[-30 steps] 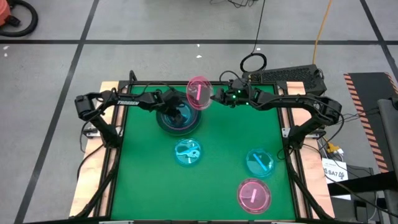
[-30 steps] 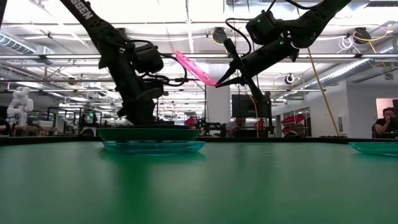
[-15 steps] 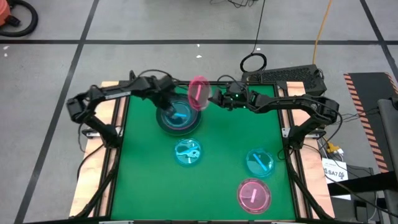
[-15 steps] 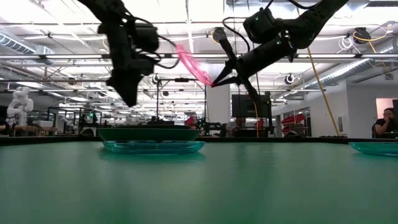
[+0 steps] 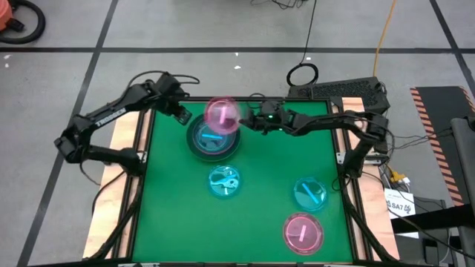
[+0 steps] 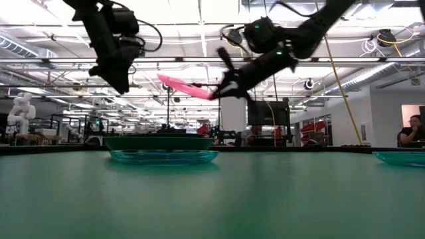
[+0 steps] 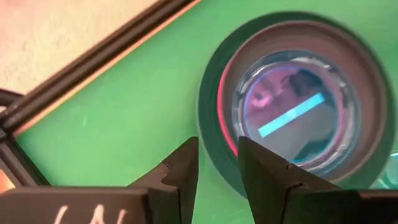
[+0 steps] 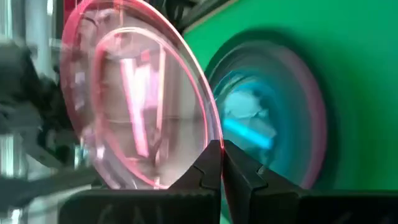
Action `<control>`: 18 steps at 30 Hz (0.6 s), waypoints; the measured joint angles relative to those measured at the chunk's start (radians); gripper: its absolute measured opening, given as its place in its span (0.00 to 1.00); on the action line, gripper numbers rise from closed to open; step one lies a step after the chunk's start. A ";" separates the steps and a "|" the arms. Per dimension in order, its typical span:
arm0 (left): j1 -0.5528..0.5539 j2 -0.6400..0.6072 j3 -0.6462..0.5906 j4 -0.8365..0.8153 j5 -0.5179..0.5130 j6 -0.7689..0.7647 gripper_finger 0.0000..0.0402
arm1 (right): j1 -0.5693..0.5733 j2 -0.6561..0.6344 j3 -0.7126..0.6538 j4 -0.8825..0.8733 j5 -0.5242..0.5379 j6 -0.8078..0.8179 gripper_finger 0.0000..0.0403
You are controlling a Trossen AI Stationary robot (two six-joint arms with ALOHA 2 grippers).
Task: Stack plastic plates
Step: Stack the top pink plate on the blue plate
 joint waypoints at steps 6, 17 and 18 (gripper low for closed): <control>-0.024 -0.070 0.000 0.029 0.002 -0.031 0.29 | 0.015 0.190 0.285 -0.194 -0.156 -0.142 0.00; -0.048 -0.100 0.000 0.039 -0.006 -0.050 0.29 | 0.005 0.347 0.478 -0.495 -0.263 -0.301 0.00; -0.049 -0.101 0.000 0.039 -0.006 -0.047 0.29 | 0.004 0.350 0.478 -0.514 -0.260 -0.305 0.00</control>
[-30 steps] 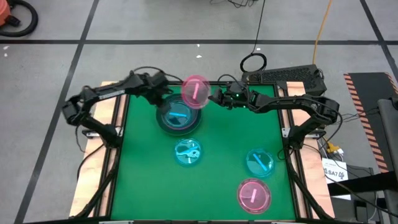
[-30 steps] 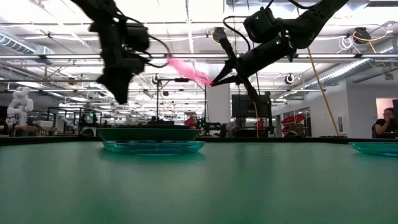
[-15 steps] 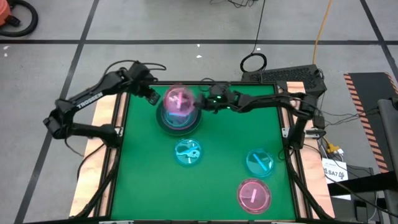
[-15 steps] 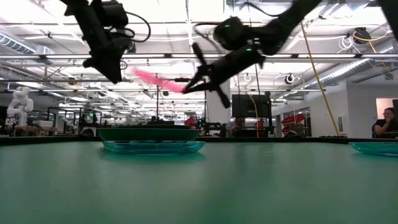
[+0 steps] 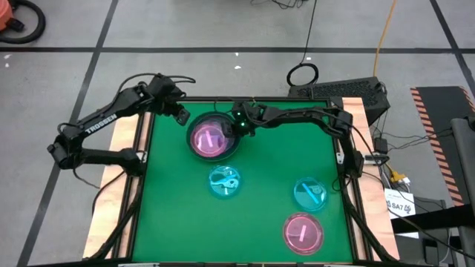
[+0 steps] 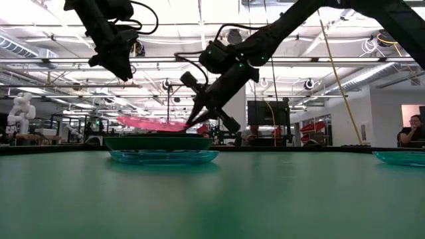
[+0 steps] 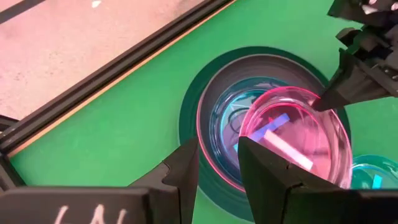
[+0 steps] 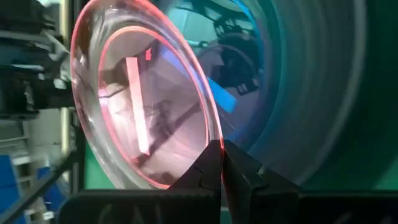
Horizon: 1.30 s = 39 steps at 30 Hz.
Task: Stack plastic plates
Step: Stack the top pink plate on the blue plate, then stack the left blue plate on the pink plate
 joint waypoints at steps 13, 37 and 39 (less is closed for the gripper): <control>-0.013 0.000 0.000 0.001 -0.003 -0.004 0.29 | -0.009 -0.001 0.000 -0.038 0.084 -0.008 0.04; -0.058 0.000 0.000 0.004 -0.001 -0.032 0.29 | -0.027 -0.001 0.000 0.034 0.160 -0.001 0.33; -0.076 0.000 0.000 0.004 -0.001 -0.041 0.29 | -0.027 -0.002 0.000 0.063 0.158 -0.001 0.36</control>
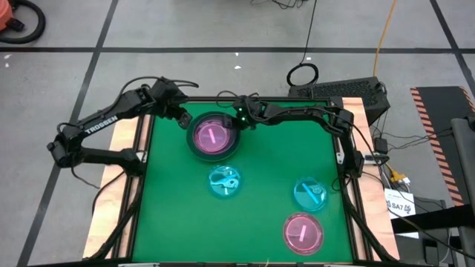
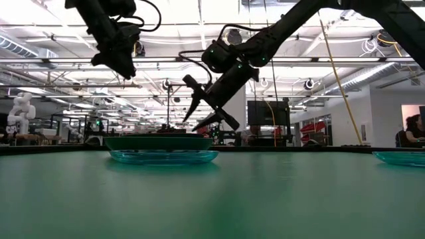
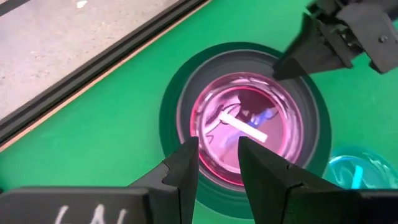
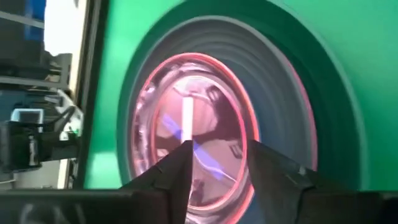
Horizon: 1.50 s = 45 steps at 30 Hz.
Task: Stack plastic plates
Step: Stack the left blue plate on the pink plate
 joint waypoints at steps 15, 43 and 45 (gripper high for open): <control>-0.190 0.000 0.000 -0.005 0.000 -0.029 0.29 | -0.027 -0.221 0.000 -0.256 -0.102 -0.299 0.40; -0.469 0.000 0.000 -0.011 -0.074 -0.203 0.29 | 0.186 -0.407 -0.080 -0.635 -0.078 -0.509 0.40; -0.499 0.000 0.000 -0.011 -0.097 -0.234 0.29 | 0.191 -0.405 -0.117 -0.594 -0.083 -0.492 0.40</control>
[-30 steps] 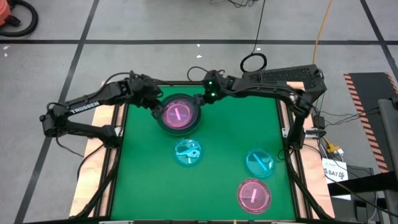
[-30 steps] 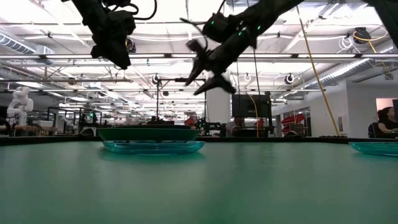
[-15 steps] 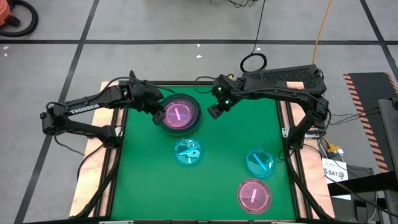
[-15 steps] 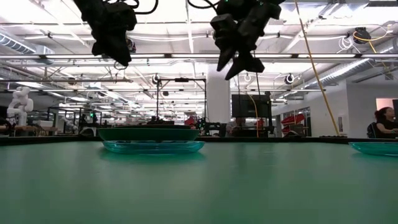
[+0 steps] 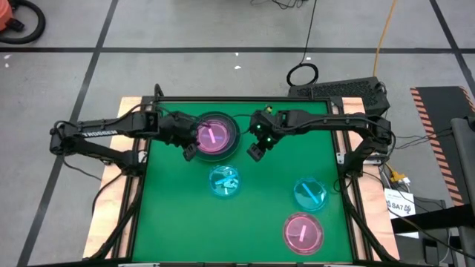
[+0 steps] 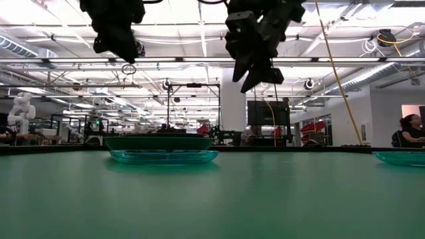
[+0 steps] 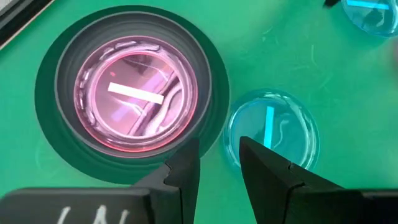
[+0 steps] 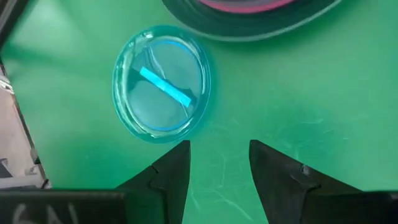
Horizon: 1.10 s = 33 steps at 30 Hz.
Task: Stack plastic plates
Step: Stack the left blue plate on the pink plate
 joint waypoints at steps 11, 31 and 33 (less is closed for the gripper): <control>-0.163 0.000 0.000 0.007 -0.088 -0.211 0.29 | 0.002 0.000 -0.201 0.268 -0.112 0.169 0.40; -0.431 0.012 0.000 0.007 -0.196 -0.575 0.29 | 0.098 0.173 -0.237 0.496 -0.131 0.333 0.47; -0.455 0.022 0.000 0.005 -0.214 -0.613 0.29 | 0.099 0.185 -0.237 0.523 -0.130 0.332 0.50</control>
